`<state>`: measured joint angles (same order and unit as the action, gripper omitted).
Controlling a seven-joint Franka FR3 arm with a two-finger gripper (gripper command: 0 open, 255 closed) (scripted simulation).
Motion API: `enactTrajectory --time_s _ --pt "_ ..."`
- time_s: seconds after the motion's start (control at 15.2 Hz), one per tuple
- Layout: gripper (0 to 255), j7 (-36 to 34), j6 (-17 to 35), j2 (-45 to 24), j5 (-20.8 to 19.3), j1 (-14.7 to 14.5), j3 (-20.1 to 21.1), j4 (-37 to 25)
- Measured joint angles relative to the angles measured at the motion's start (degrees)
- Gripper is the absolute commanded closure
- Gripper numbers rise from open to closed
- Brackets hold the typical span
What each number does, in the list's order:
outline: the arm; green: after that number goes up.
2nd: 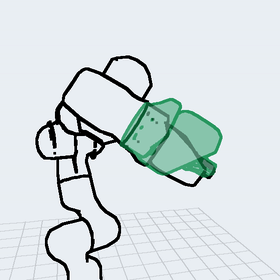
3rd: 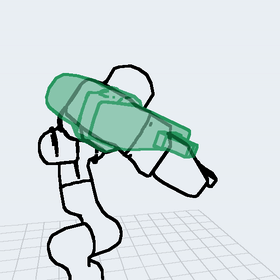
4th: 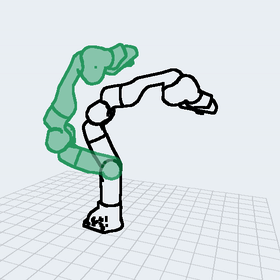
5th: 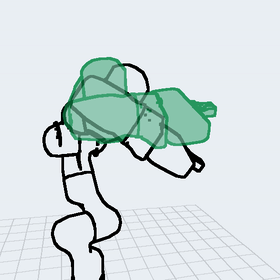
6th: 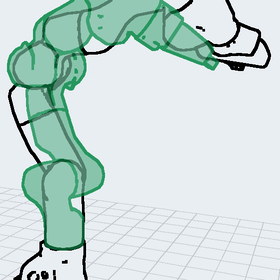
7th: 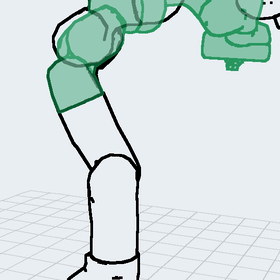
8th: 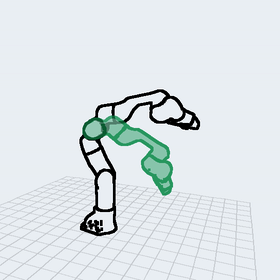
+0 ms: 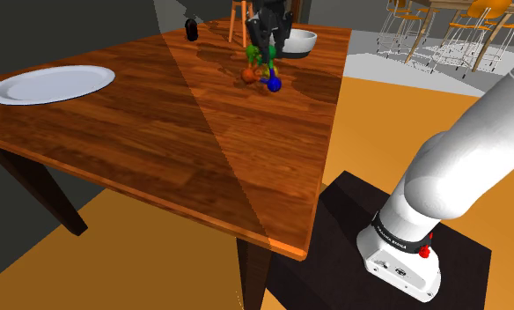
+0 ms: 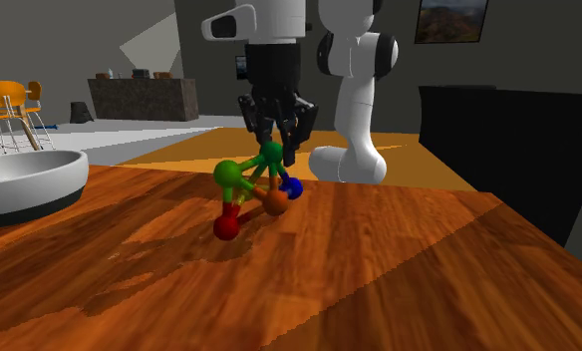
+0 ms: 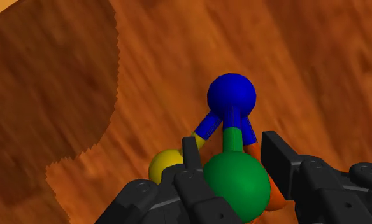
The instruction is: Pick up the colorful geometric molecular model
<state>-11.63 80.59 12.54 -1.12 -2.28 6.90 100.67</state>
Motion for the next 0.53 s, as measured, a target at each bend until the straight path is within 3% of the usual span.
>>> enactTrajectory --time_s 0.53 --pt "255 0.1 -6.6 -2.4 -0.3 0.0 0.1 -9.0"
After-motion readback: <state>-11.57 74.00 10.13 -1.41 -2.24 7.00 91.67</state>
